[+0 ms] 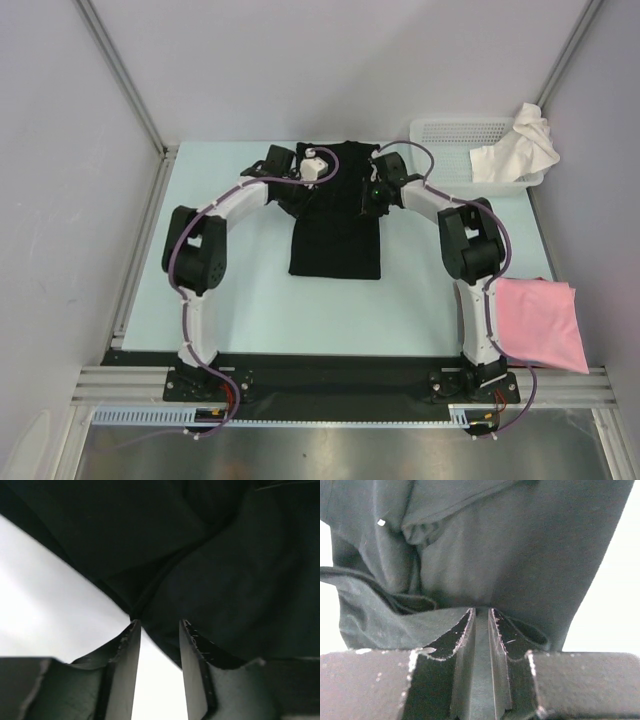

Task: Fold and stack the t-shirts
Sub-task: Fold the tshirt

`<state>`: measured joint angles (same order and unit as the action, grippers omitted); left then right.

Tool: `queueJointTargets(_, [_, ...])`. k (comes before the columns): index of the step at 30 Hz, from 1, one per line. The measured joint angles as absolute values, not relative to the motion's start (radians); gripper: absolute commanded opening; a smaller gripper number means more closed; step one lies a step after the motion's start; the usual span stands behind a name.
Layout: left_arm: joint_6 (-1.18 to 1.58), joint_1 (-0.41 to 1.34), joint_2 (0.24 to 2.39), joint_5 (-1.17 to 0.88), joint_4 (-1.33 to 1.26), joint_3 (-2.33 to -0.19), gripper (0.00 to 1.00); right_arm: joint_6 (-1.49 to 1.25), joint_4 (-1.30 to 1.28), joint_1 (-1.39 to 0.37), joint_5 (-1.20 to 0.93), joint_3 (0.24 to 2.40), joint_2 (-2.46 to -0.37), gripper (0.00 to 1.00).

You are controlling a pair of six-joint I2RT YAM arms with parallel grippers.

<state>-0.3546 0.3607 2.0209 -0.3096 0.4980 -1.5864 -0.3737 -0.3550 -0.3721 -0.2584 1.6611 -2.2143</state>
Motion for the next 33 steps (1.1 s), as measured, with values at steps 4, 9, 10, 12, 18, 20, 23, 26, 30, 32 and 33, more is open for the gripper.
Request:
queueJointTargets(4, [-0.347,0.361,2.159,-0.286,0.511,-1.671,0.35,-0.4,-0.344,-0.352,-0.245,1.663,-2.218,0.21])
queueJointTargets(9, [-0.321,0.361,2.224,-0.207,0.506,-1.737,0.41,-0.414,-0.348,-0.334,-0.223,1.672,-2.218,0.23])
queueJointTargets(10, [-0.311,0.362,2.224,-0.188,0.495,-1.741,0.43,-0.414,-0.352,-0.331,-0.217,1.676,-2.218,0.25])
queueJointTargets(12, [-0.292,0.361,2.222,-0.16,0.484,-1.742,0.48,-0.409,-0.363,-0.329,-0.202,1.68,-2.215,0.27])
queueJointTargets(18, [-0.239,0.361,2.156,-0.125,0.462,-1.711,0.56,-0.381,-0.414,-0.344,-0.129,1.549,-2.045,0.56])
queueJointTargets(20, [-0.241,0.361,2.077,-0.147,0.451,-1.651,0.58,-0.379,-0.43,-0.358,-0.113,1.46,-1.93,0.59])
queueJointTargets(23, [-0.275,0.368,1.919,-0.191,0.435,-1.523,0.58,-0.384,-0.441,-0.397,-0.093,1.319,-1.765,0.62])
queueJointTargets(26, [-0.363,0.401,1.76,-0.215,0.423,-1.382,0.58,-0.396,-0.441,-0.447,-0.092,1.2,-1.671,0.63])
queueJointTargets(30, [-0.513,0.5,1.651,-0.213,0.419,-1.199,0.58,-0.427,-0.444,-0.484,-0.1,1.06,-1.633,0.63])
queueJointTargets(32, [-0.57,0.544,1.644,-0.209,0.412,-1.115,0.58,-0.442,-0.444,-0.484,-0.104,1.01,-1.633,0.63])
queueJointTargets(33, [-0.598,0.562,1.644,-0.202,0.411,-1.072,0.58,-0.446,-0.443,-0.484,-0.105,0.996,-1.633,0.63])
